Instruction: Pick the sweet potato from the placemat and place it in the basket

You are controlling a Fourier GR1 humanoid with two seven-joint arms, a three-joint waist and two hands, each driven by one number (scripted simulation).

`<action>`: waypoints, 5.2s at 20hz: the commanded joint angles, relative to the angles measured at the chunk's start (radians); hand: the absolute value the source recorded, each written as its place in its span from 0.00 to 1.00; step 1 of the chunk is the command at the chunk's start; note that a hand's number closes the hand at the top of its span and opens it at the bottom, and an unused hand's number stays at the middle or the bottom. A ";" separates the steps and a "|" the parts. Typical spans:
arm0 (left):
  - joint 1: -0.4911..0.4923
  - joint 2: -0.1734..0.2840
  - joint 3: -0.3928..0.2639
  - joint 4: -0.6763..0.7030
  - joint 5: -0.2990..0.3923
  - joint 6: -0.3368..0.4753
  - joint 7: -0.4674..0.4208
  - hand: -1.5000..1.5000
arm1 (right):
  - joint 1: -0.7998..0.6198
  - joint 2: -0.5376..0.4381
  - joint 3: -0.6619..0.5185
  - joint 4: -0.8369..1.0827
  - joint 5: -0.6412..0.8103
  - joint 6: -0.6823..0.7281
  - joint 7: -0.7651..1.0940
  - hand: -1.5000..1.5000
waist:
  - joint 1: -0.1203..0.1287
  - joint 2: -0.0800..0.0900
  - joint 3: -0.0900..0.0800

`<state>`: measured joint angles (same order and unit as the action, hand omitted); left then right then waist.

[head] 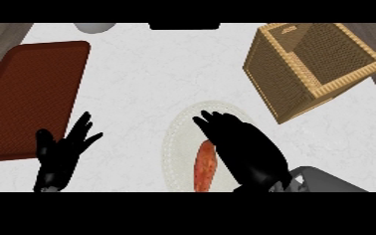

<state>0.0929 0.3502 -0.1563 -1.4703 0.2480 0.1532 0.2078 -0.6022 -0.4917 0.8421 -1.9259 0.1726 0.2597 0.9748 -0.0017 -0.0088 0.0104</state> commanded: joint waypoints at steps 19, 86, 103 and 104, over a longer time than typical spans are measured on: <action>0.024 -0.059 -0.005 0.095 -0.058 -0.020 0.012 0.50 | 0.125 0.221 0.071 0.230 0.263 0.033 -0.041 0.00 | 0.005 0.010 -0.011; 0.073 -0.068 0.078 0.017 -0.086 -0.085 0.062 0.50 | 0.238 0.275 -0.544 -0.577 0.378 -0.104 0.012 1.00 | -0.004 0.011 -0.012; 0.036 -0.081 0.082 0.005 -0.108 -0.082 0.102 0.50 | -0.120 0.083 -1.029 0.045 0.068 0.071 -0.207 1.00 | 0.013 0.012 -0.011; 0.079 -0.069 0.076 0.004 -0.113 -0.102 0.082 0.50 | -0.111 0.073 -1.038 0.041 0.047 0.090 -0.204 1.00 | 0.012 0.011 -0.011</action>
<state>0.1208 0.2721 -0.0659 -1.5106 0.1475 0.0691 0.2475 -0.6841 -0.3890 -0.1706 -1.9743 0.2460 0.3229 0.8172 0.0079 -0.0046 0.0091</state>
